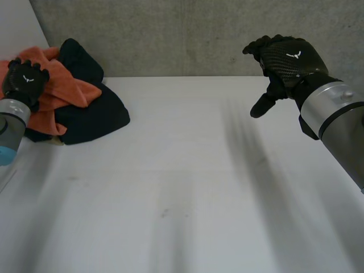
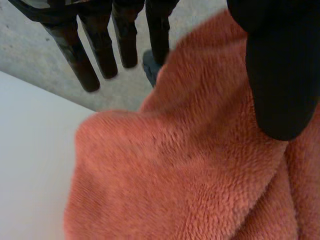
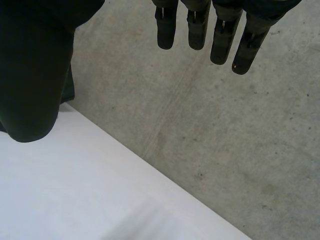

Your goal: Fold the laundry.

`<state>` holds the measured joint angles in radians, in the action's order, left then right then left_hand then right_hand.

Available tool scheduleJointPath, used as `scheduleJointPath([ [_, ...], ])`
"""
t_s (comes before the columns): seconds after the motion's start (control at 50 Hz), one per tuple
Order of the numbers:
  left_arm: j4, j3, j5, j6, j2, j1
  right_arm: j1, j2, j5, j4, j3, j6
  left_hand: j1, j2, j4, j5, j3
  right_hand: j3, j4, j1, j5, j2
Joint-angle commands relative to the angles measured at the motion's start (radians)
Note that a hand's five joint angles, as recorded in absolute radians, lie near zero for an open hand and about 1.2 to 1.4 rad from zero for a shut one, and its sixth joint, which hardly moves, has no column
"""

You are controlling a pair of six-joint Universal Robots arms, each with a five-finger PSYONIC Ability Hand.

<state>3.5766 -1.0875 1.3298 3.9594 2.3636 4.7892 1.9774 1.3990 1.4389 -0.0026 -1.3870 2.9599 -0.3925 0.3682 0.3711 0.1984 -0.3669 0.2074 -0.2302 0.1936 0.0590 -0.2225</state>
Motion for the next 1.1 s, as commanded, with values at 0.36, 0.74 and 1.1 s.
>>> scheduleJointPath([
  [0.36,0.057,-0.098,0.095,-0.216,-0.246,-0.152,-0.015,0.002,0.002,-0.002,0.0,-0.001,-1.004,1.028,1.025,1.023,-1.029,-0.033,0.056,-0.019,-0.059,0.048],
  [0.74,-0.143,-0.512,0.117,-0.896,-0.482,-0.784,-0.04,0.011,0.0,-0.002,0.022,-0.002,-0.18,0.204,0.201,0.199,-0.205,-0.033,0.056,-0.019,-0.059,0.048],
  [1.1,-0.202,-0.443,0.131,-0.755,-0.517,-0.545,-0.031,0.011,-0.066,0.12,0.02,-0.165,0.211,-0.187,-0.19,-0.192,0.186,-0.033,0.056,-0.019,-0.059,0.048],
])
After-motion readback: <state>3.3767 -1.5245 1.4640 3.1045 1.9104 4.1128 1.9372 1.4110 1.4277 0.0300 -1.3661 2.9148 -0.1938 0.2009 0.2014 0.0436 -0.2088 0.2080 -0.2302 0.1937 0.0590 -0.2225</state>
